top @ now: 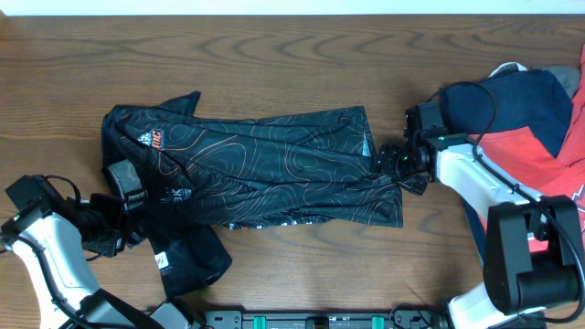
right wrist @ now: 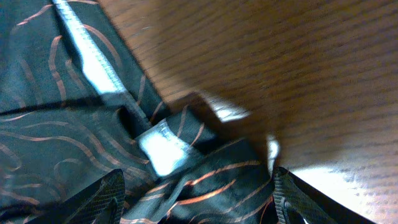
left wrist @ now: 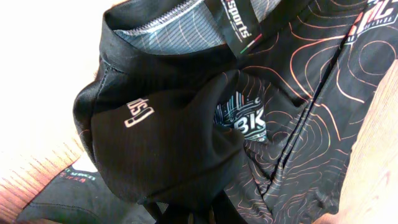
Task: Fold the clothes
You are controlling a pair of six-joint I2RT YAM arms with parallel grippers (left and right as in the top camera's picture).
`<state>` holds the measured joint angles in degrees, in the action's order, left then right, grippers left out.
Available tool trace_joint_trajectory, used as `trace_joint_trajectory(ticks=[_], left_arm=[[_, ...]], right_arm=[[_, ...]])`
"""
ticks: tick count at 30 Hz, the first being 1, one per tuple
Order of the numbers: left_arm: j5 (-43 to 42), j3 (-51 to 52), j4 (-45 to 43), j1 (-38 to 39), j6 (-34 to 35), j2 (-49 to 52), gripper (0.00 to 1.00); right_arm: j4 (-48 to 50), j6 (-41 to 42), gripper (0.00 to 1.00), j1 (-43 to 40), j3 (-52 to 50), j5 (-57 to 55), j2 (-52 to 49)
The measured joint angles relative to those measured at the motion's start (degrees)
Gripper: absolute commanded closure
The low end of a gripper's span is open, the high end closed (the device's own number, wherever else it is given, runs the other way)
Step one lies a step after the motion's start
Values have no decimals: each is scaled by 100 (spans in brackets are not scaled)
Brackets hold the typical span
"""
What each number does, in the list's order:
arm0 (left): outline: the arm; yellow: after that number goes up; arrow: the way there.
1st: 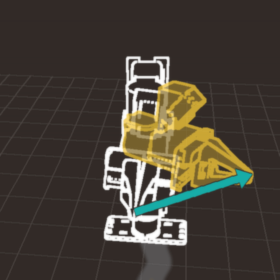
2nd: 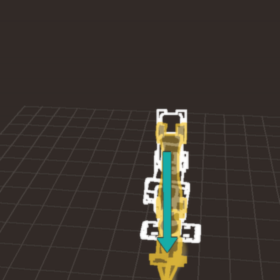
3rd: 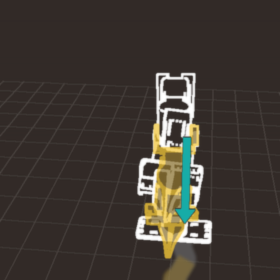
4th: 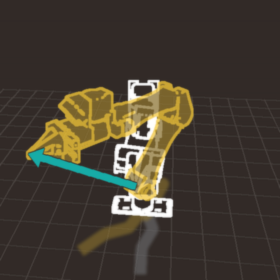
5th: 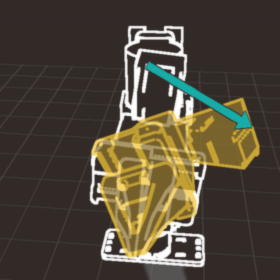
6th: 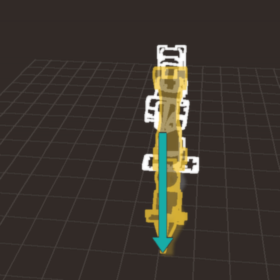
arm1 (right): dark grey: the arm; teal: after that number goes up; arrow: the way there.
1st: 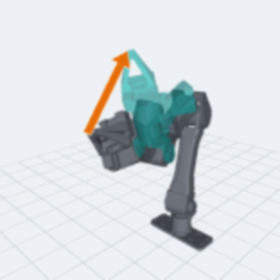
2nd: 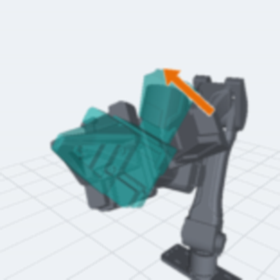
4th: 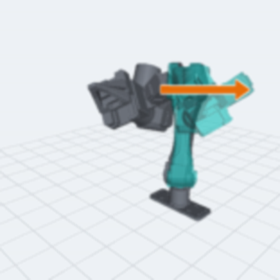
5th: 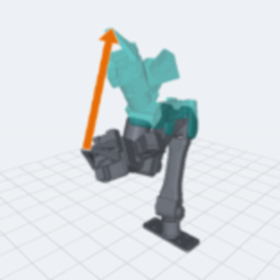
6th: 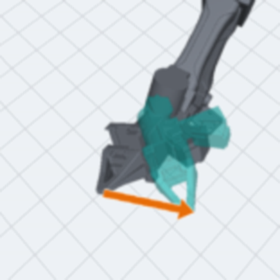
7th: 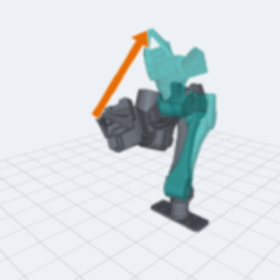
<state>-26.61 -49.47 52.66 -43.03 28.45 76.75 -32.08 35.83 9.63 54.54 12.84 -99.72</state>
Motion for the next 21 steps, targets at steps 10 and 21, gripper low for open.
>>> trace_joint_trajectory(ticks=[10,21], left_arm=[[0,0,0,9,-2,0,94],[0,0,0,9,-2,0,94]], right_arm=[[-17,107,69,-2,0,-256,-20],[-238,116,76,-179,0,-516,-20]])
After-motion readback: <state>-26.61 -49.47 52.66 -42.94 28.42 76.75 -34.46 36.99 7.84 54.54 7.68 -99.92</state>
